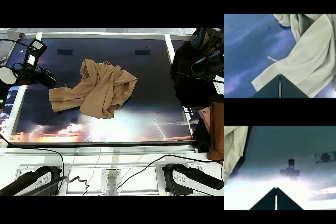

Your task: Fold the clothes and pants, and hang the long-sleeved shirts on hangers.

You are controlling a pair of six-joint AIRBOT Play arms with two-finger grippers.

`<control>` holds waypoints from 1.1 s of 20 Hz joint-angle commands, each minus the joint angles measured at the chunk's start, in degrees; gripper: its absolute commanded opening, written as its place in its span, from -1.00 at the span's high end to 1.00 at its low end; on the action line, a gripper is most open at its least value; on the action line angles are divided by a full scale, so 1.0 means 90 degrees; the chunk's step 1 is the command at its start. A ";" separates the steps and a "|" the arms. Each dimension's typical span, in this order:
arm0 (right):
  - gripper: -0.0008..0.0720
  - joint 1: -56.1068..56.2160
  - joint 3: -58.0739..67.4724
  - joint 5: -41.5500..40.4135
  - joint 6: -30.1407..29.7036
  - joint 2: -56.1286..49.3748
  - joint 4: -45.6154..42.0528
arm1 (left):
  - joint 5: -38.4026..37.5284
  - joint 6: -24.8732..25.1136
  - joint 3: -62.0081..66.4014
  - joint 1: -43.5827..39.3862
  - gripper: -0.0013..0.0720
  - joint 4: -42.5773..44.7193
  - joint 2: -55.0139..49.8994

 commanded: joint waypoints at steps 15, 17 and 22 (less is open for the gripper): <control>0.87 -0.0002 0.0000 -0.1773 -0.0182 -0.0005 -0.0019 | -0.0046 -0.0583 -0.0007 0.0002 0.93 -0.1124 -0.0034; 0.87 -0.0002 0.0000 -0.1965 -0.0393 -0.0051 -0.0019 | -0.0469 -0.0806 -0.0010 0.0002 0.90 -0.1030 -0.0146; 0.87 -0.0002 -0.0002 -0.1804 -0.1064 -0.0279 -0.0027 | -0.1326 -0.1617 -0.0415 0.0670 -0.37 -0.0328 -0.0452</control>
